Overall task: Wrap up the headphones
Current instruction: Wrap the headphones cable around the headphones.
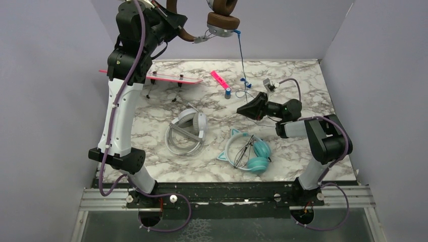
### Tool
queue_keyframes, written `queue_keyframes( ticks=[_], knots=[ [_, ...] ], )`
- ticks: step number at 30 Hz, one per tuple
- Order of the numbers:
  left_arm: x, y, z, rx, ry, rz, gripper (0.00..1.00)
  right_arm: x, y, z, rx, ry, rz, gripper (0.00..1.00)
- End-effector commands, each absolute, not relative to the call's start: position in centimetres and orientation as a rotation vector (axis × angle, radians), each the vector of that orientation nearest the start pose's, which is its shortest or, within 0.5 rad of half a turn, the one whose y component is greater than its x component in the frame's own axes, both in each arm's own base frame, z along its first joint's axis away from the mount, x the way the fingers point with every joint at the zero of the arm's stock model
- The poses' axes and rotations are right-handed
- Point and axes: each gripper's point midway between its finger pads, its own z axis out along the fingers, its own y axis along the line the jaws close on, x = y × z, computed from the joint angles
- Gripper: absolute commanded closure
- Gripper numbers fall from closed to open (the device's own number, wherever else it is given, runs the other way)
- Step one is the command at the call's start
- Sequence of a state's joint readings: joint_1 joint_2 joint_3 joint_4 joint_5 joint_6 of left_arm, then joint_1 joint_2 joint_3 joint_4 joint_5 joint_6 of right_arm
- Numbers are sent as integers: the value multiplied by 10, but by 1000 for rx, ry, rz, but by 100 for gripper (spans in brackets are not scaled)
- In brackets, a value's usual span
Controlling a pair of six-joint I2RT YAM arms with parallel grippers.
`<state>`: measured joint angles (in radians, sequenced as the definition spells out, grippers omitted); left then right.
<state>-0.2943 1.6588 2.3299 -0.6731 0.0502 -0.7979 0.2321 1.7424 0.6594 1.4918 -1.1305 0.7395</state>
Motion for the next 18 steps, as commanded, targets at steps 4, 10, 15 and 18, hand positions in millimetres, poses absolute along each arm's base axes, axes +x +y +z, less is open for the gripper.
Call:
queue_keyframes(
  ticks=[4, 10, 15, 18],
  knots=[
    [364, -212, 602, -29, 1447, -1289, 100, 310, 253, 216, -867, 1306, 1445, 99],
    [317, -259, 569, 306, 1488, -1480, 100, 329, 257, 226, -923, 1338, 1397, 99],
    [287, -289, 515, 456, 1598, -1526, 100, 350, 259, 241, -940, 1378, 1352, 99],
    [276, -297, 490, 530, 1651, -1480, 100, 365, 258, 252, -924, 1419, 1282, 99]
  ],
)
